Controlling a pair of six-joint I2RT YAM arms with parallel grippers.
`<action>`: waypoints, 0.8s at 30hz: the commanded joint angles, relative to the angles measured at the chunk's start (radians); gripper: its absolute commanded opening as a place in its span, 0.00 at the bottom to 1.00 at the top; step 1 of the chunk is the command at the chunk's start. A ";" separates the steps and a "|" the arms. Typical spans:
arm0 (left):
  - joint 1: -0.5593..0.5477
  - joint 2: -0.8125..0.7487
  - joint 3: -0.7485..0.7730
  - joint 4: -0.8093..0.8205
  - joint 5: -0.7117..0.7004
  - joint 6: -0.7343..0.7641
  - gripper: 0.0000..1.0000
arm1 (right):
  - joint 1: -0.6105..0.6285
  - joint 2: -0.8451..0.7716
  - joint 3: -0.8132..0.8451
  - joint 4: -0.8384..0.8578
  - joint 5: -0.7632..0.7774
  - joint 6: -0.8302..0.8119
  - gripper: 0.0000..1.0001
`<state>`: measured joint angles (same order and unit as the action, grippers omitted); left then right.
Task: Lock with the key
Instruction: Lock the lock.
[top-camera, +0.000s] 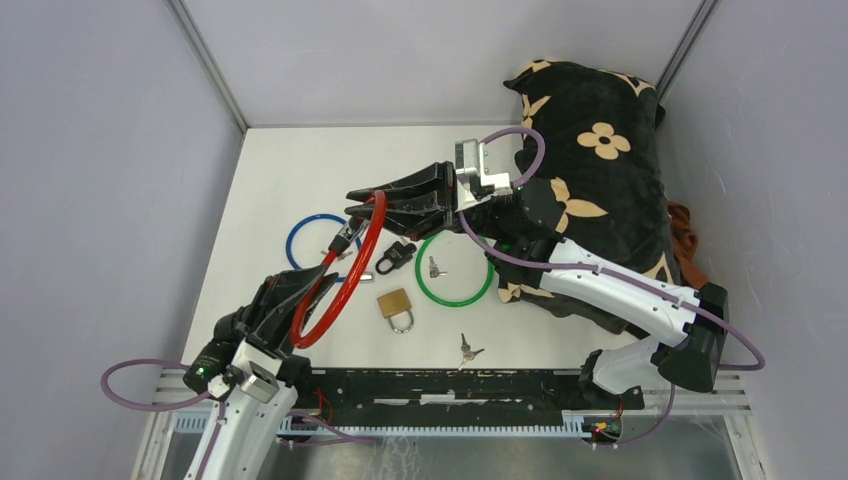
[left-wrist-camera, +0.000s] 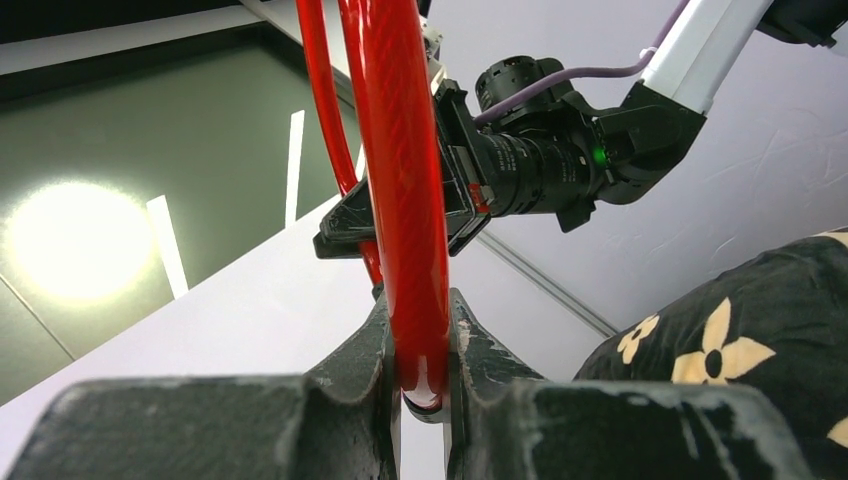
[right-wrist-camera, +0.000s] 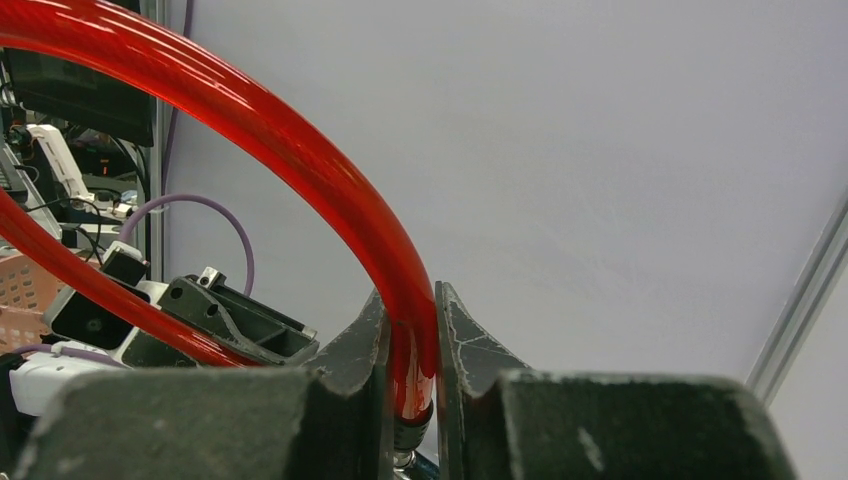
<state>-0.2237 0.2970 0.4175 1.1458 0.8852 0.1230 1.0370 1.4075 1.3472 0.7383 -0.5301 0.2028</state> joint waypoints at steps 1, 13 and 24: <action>0.006 -0.010 0.001 0.062 -0.038 -0.002 0.02 | 0.003 -0.012 0.054 0.017 0.030 0.003 0.00; 0.006 -0.007 0.003 0.079 -0.027 -0.065 0.02 | 0.003 0.012 0.050 0.052 0.034 -0.025 0.00; 0.006 -0.001 -0.003 0.077 -0.070 0.008 0.02 | 0.003 -0.008 0.001 0.019 0.073 -0.026 0.00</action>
<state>-0.2199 0.2974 0.4099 1.1576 0.8642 0.0879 1.0389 1.4223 1.3499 0.7391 -0.5098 0.1631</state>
